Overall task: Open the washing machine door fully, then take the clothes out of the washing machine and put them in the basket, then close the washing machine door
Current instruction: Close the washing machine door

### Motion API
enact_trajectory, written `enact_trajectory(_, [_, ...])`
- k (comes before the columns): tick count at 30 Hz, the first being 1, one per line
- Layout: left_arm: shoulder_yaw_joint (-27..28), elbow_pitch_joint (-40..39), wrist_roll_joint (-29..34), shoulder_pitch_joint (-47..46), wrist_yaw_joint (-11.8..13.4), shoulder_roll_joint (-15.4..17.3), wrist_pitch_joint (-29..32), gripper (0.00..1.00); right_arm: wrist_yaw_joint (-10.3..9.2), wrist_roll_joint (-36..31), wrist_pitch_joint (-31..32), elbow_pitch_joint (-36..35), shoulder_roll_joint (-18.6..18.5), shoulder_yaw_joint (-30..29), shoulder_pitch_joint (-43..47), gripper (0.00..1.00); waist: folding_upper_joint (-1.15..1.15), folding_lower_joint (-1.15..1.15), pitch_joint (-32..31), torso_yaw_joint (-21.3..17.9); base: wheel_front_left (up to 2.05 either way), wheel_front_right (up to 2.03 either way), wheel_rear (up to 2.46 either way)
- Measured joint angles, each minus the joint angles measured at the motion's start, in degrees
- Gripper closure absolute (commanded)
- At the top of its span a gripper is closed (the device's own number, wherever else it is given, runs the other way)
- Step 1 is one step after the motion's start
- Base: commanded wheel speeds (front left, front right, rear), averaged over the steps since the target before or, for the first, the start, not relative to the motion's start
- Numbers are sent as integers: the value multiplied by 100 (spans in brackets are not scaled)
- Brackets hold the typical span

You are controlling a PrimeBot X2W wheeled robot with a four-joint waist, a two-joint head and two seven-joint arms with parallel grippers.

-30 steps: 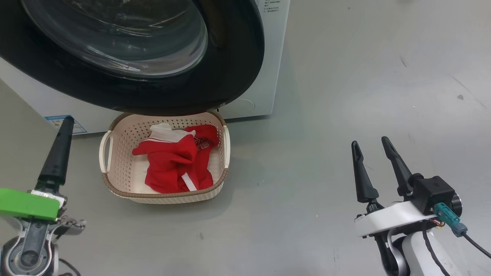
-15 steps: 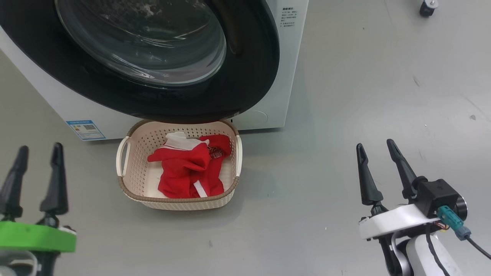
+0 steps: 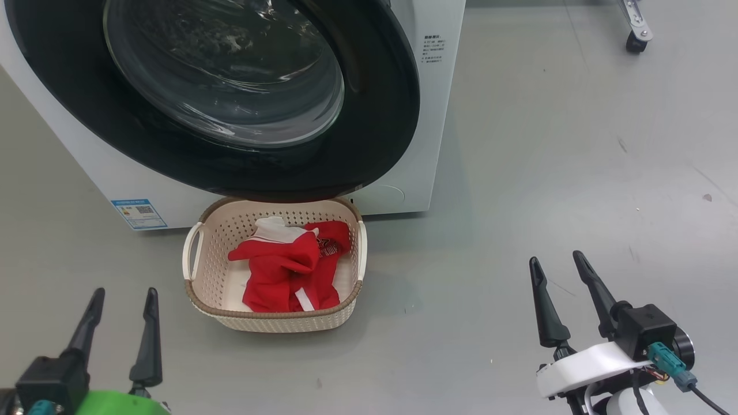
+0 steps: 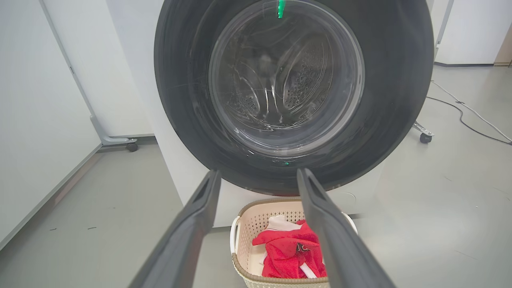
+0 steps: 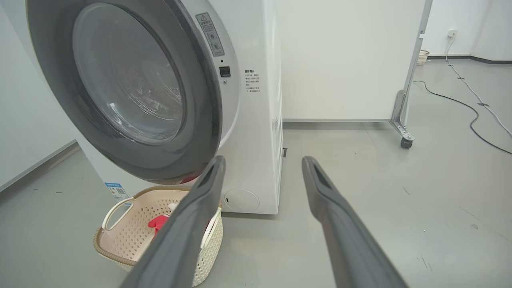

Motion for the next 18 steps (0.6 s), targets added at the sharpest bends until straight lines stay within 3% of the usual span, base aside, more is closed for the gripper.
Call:
enact_trajectory(3, [-74, 47, 54, 81, 118, -159, -64, 0, 0, 0, 0, 13, 21, 5, 53, 0, 0, 0, -50, -1, 0, 0, 0])
enact_trajectory(18, [-191, 214, 157, 238, 204, -471, -235, 0, -7, -42, 0, 35, 36, -32, 264, 0, 0, 0, -150, 0, 0, 0, 0])
